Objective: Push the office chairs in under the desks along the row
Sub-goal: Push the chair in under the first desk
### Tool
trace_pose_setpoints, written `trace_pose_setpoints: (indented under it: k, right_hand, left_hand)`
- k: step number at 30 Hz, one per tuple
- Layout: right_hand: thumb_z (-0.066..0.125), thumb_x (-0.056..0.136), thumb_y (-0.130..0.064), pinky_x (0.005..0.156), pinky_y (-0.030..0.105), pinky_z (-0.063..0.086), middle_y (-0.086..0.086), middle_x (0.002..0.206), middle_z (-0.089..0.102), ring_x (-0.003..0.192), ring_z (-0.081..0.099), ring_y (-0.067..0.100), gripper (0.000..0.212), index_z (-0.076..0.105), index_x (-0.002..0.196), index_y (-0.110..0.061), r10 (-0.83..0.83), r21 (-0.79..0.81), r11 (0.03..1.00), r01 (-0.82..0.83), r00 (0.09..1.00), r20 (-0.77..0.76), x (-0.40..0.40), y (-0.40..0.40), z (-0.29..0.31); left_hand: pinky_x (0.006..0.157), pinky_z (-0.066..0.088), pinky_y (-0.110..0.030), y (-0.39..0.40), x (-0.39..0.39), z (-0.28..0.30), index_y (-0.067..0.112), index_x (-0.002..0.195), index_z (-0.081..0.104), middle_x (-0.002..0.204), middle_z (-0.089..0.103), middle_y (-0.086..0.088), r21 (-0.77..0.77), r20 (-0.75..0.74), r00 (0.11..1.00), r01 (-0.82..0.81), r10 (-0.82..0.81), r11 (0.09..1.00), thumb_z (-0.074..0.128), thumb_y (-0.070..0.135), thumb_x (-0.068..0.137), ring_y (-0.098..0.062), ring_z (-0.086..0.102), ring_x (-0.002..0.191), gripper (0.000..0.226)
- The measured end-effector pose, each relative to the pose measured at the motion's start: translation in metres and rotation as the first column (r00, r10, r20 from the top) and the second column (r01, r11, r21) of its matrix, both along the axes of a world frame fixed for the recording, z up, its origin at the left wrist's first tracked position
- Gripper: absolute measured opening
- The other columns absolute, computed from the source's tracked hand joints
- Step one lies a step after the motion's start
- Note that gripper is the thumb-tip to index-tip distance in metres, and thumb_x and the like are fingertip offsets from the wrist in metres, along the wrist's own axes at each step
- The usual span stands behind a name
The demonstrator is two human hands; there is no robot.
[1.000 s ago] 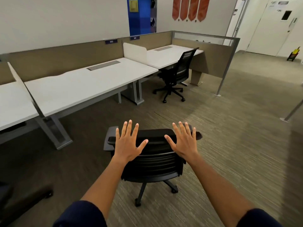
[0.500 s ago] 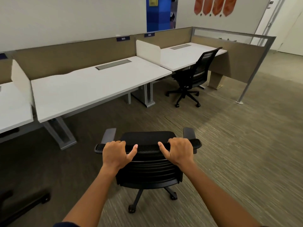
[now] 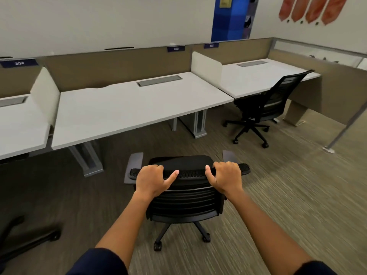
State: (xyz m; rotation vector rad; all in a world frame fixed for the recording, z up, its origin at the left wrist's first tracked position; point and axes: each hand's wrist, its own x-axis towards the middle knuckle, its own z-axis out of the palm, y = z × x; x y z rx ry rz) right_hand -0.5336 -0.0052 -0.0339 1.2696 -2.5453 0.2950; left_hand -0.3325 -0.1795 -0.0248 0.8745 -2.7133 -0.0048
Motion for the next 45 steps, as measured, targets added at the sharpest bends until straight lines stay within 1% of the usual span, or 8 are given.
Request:
trace_pose_setpoints:
  k: [9, 13, 25, 27, 29, 32, 38, 45]
  right_hand:
    - [0.031, 0.095, -0.058, 0.067, 0.035, 0.042, -0.002, 0.058, 0.056, 0.057, 0.05, 0.02, 0.061, 0.058, 0.062, -0.014, -0.002, -0.013, 1.0, 0.001, 1.0, -0.019, -0.081, -0.109, -0.011]
    - [0.035, 0.094, -0.058, 0.062, 0.035, 0.044, -0.006, 0.053, 0.045, 0.052, 0.041, 0.016, 0.059, 0.055, 0.057, -0.016, 0.002, -0.05, 0.999, -0.003, 1.0, -0.016, -0.112, -0.164, -0.01]
    - [0.026, 0.097, -0.056, 0.068, 0.035, 0.044, -0.002, 0.061, 0.058, 0.059, 0.051, 0.018, 0.062, 0.063, 0.067, -0.017, 0.049, 0.028, 0.998, -0.05, 0.998, 0.028, -0.222, -0.279, -0.003]
    - [0.025, 0.097, -0.056, 0.069, 0.036, 0.045, -0.002, 0.061, 0.058, 0.06, 0.052, 0.018, 0.063, 0.064, 0.068, -0.017, 0.064, 0.057, 0.996, -0.066, 0.997, 0.037, -0.237, -0.292, -0.002]
    - [0.022, 0.096, -0.057, 0.071, 0.037, 0.045, -0.002, 0.064, 0.06, 0.064, 0.055, 0.02, 0.065, 0.065, 0.072, -0.017, 0.079, 0.075, 0.994, -0.082, 0.996, 0.04, -0.255, -0.307, -0.001]
    - [0.021, 0.097, -0.059, 0.078, 0.039, 0.045, 0.001, 0.072, 0.066, 0.076, 0.063, 0.024, 0.066, 0.068, 0.08, -0.016, 0.096, 0.08, 0.992, -0.101, 0.994, 0.06, -0.278, -0.327, 0.003]
    - [0.022, 0.1, -0.062, 0.09, 0.043, 0.045, 0.005, 0.095, 0.073, 0.097, 0.065, 0.029, 0.067, 0.07, 0.106, -0.016, 0.146, 0.109, 0.982, -0.156, 0.985, 0.089, -0.31, -0.354, 0.002]
    - [0.027, 0.1, -0.063, 0.114, 0.054, 0.032, 0.008, 0.13, 0.066, 0.128, 0.054, 0.031, 0.065, 0.062, 0.13, -0.017, 0.225, 0.042, 0.972, -0.233, 0.963, 0.146, -0.31, -0.368, -0.001]
  left_hand:
    - [0.041, 0.016, -0.027, -0.11, -0.084, -0.007, 0.017, 0.045, 0.035, 0.04, 0.038, 0.002, -0.03, -0.087, 0.995, -0.045, 0.042, 0.999, 0.032, 0.069, 0.09, -0.017, 0.04, 0.036, 0.069]
    - [0.043, 0.021, -0.026, -0.165, -0.117, -0.006, 0.015, 0.047, 0.041, 0.042, 0.04, 0.003, -0.013, -0.081, 0.996, -0.049, 0.048, 0.999, 0.029, 0.07, 0.089, -0.015, 0.04, 0.039, 0.071]
    - [0.052, 0.036, -0.035, -0.271, -0.22, -0.006, 0.014, 0.053, 0.048, 0.047, 0.046, 0.0, -0.023, -0.008, 0.993, -0.118, 0.118, 0.993, 0.018, 0.069, 0.093, -0.019, 0.046, 0.048, 0.075]
    - [0.063, 0.041, -0.036, -0.283, -0.234, -0.007, 0.014, 0.061, 0.057, 0.056, 0.056, -0.001, -0.022, 0.006, 0.989, -0.149, 0.149, 0.989, 0.01, 0.073, 0.092, -0.022, 0.056, 0.062, 0.081]
    - [0.088, 0.043, -0.043, -0.295, -0.251, -0.007, 0.016, 0.087, 0.069, 0.087, 0.07, -0.004, -0.035, 0.055, 0.978, -0.197, 0.199, 0.98, 0.006, 0.076, 0.088, -0.027, 0.063, 0.098, 0.087]
    - [0.116, 0.018, -0.06, -0.31, -0.272, -0.003, 0.018, 0.13, 0.059, 0.139, 0.056, -0.009, 0.017, 0.148, 0.951, -0.277, 0.271, 0.961, 0.007, 0.08, 0.086, -0.032, 0.036, 0.142, 0.092]
    - [0.12, 0.012, -0.064, -0.316, -0.292, -0.005, 0.016, 0.145, 0.043, 0.154, 0.04, -0.011, 0.109, 0.188, 0.907, -0.401, 0.377, 0.91, 0.016, 0.07, 0.095, -0.029, 0.019, 0.151, 0.079]
    - [0.124, -0.001, -0.057, -0.31, -0.288, 0.001, 0.019, 0.16, 0.017, 0.169, 0.008, -0.009, 0.18, 0.183, 0.917, -0.386, 0.355, 0.905, 0.016, 0.072, 0.096, -0.025, -0.004, 0.156, 0.083]
